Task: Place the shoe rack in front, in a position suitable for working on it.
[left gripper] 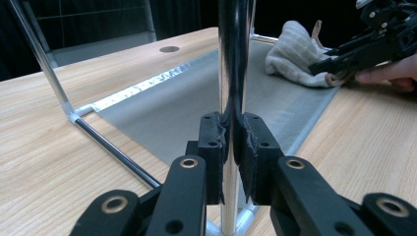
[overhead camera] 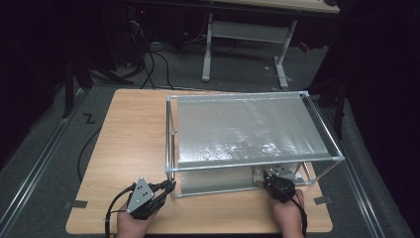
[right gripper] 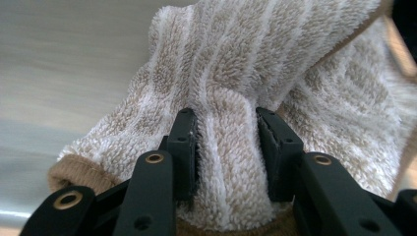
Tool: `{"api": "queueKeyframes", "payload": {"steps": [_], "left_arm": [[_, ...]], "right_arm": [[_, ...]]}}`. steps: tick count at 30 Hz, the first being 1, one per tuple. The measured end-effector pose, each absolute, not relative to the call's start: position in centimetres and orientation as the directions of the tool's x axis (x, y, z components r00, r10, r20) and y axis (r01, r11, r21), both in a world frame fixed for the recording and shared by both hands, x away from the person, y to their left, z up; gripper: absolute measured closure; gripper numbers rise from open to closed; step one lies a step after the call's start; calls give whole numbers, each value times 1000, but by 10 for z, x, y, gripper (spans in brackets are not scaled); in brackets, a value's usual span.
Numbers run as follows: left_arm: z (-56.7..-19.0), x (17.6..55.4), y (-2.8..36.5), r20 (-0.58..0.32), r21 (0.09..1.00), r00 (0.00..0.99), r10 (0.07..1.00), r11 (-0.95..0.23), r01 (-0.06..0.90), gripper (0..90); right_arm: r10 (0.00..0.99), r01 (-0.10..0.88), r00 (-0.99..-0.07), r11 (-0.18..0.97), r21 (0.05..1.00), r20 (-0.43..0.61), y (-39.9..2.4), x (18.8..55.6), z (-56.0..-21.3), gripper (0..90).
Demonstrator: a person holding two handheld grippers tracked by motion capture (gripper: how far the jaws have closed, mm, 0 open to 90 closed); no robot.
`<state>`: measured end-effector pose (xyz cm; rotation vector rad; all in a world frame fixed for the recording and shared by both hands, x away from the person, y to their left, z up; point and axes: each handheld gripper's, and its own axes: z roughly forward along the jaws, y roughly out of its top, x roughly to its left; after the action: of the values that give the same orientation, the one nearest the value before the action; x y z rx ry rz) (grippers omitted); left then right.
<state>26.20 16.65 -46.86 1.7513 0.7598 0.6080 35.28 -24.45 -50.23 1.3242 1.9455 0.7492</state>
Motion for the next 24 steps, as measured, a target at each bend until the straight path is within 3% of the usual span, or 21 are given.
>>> {"api": "queueKeyframes", "payload": {"steps": [12, 24], "left_arm": [[-469, 263, 167, 15, 958, 670, 742, -202, 202, 803], [-469, 263, 167, 16, 958, 670, 742, -202, 201, 804]], "right_arm": [[880, 503, -425, 425, 753, -213, -179, 341, -502, 634], [829, 458, -517, 479, 749, -213, -124, 333, -503, 635]]}}
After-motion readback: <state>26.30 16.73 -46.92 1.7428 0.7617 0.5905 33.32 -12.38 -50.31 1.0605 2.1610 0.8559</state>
